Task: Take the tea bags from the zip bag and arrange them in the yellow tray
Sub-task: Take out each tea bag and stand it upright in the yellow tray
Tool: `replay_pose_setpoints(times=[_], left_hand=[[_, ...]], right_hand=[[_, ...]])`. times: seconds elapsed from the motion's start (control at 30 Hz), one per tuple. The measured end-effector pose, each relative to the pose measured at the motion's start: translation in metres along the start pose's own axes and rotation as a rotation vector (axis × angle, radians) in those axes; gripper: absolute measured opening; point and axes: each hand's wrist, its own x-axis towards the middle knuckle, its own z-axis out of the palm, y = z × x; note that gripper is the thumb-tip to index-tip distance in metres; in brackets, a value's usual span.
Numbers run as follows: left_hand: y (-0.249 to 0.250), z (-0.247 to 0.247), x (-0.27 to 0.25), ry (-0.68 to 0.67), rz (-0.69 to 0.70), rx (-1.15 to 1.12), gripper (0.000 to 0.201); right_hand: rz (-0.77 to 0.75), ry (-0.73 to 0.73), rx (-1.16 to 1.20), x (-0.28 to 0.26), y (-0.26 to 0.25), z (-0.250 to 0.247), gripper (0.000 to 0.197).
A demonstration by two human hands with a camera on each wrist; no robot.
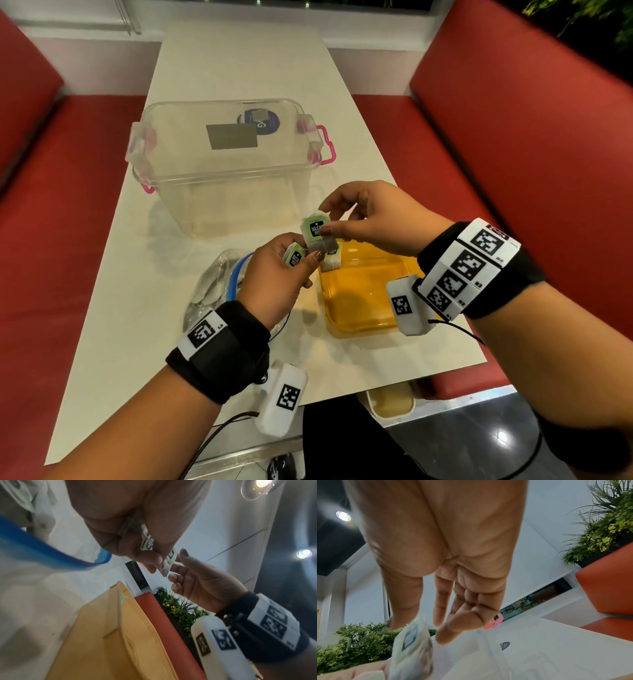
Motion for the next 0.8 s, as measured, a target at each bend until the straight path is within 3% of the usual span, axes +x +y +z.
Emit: replay_pose_setpoints(times=[0.17,0.43,0.8], left_hand=[[-0.006,0.004,0.003,-0.069,0.028,0.145,0.004],[-0.025,0.016,0.004,-0.122,-0.063,0.444,0.024],[-0.028,0.015,0.002,-0.134,-0.121,0.421,0.024]], right_hand=[[-0.031,-0.028,-0.147,0.012,-0.006,-0.005,0.010],[0.112,-0.163,-0.428,0.025,0.023,0.002,0.002],[0.184,-0.282,-0.471,0.044,0.035,0.034,0.003]])
